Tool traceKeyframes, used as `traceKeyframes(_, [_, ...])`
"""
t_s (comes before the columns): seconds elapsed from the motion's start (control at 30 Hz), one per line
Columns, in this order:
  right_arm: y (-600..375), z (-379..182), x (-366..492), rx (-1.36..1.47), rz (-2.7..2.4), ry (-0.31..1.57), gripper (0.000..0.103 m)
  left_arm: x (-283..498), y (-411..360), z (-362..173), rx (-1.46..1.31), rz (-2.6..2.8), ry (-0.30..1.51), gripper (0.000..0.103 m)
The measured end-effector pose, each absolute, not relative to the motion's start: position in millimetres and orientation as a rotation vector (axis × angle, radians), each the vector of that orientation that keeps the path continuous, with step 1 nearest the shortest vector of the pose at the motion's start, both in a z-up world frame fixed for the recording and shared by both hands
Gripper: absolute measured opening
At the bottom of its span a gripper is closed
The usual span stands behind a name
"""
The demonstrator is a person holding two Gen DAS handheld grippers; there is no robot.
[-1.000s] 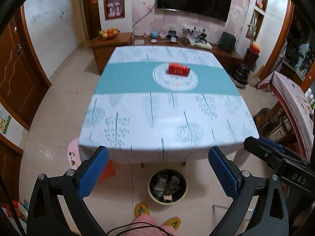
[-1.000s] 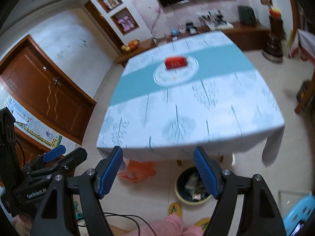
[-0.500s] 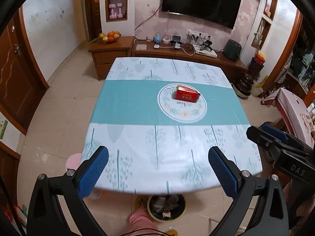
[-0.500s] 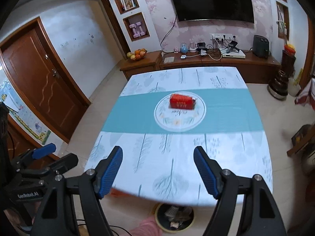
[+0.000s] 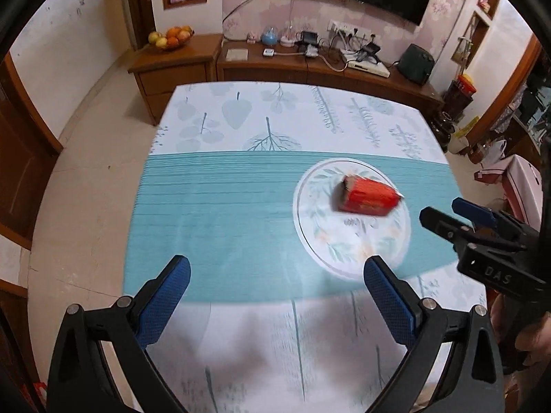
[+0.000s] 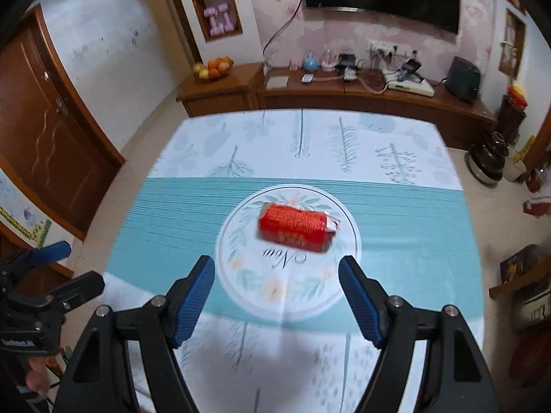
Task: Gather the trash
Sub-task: 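Grasp the red snack packet with the right tool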
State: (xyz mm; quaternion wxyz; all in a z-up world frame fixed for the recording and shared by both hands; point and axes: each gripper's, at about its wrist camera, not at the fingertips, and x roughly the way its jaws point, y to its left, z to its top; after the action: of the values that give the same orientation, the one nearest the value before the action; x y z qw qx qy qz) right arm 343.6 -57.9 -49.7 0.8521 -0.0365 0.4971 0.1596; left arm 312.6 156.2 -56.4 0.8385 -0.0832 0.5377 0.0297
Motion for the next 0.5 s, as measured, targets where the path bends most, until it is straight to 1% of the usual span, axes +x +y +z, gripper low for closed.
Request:
traceKeyframes(0.2, [-40.8,-101.1,395.7,-0.21,0.365,1.095,0.075,365.4,177.3,-102.9,-0.22,0.081,1.188,0.1])
traceKeyframes(0.37, [-23.2,-130.5,413.9,-0.382,0.427,1.11,0.075,393.7,190.3,-130.9,-0.232,0.112,1.221,0.099])
traceKeyframes(0.5, [-17.1,-145.4,423.2,-0.443,0.457,1.125,0.075,410.3,199.6,-148.9,-0.248,0.138,1.246,0.099])
